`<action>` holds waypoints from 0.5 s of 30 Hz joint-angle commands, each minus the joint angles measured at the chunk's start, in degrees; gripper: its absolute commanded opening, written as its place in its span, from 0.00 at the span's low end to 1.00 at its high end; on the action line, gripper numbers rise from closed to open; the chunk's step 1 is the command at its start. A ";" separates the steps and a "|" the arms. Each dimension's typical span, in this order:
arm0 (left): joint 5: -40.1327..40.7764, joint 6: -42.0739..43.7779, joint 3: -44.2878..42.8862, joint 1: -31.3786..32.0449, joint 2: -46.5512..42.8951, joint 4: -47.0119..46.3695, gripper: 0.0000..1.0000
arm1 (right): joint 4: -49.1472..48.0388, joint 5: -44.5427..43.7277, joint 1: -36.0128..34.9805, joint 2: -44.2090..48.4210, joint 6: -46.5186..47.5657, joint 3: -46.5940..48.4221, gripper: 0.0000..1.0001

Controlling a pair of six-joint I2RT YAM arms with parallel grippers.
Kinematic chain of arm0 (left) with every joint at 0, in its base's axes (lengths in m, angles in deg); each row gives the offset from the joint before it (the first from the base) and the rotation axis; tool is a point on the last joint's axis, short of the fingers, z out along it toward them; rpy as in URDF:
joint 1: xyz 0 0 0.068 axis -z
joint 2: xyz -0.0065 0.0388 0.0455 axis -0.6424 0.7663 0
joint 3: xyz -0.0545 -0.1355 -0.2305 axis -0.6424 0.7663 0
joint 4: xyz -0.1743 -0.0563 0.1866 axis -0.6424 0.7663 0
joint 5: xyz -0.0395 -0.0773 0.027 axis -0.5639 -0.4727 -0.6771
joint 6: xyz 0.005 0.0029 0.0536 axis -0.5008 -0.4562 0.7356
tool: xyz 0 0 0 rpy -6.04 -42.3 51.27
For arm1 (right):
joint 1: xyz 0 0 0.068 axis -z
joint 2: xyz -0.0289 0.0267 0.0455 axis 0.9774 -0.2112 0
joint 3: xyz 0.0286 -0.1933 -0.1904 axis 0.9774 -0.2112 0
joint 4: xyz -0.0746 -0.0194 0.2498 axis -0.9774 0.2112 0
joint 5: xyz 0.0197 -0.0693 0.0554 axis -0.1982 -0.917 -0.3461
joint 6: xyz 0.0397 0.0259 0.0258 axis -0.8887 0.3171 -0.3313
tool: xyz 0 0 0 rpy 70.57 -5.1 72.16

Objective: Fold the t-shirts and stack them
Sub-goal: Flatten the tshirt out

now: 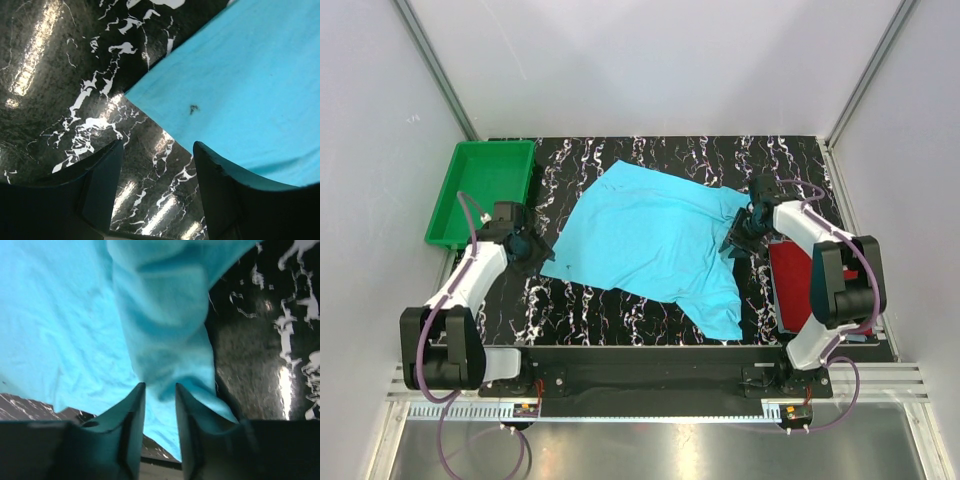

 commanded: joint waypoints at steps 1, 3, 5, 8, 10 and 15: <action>4.82 -1.14 -0.66 -0.01 2.05 -1.48 0.62 | -3.76 -0.71 0.01 -3.49 0.05 4.73 0.34; 6.13 -1.40 -0.22 -1.23 3.27 -1.83 0.61 | -3.76 -2.29 0.09 -5.35 -0.21 5.80 0.32; 6.05 -2.19 0.83 -1.50 3.98 -2.79 0.57 | -4.46 -5.35 0.01 -7.02 -0.91 6.85 0.28; 5.18 -3.42 2.15 -1.68 5.47 -5.17 0.52 | -6.65 -7.65 0.01 -9.66 -0.92 8.26 0.27; 5.00 -3.69 2.15 -1.77 6.96 -5.96 0.50 | -7.80 -7.83 0.09 -12.46 -0.39 10.09 0.26; 4.11 -1.94 1.80 -1.77 6.97 -6.58 0.49 | -9.13 -7.22 0.01 -19.06 0.49 15.28 0.22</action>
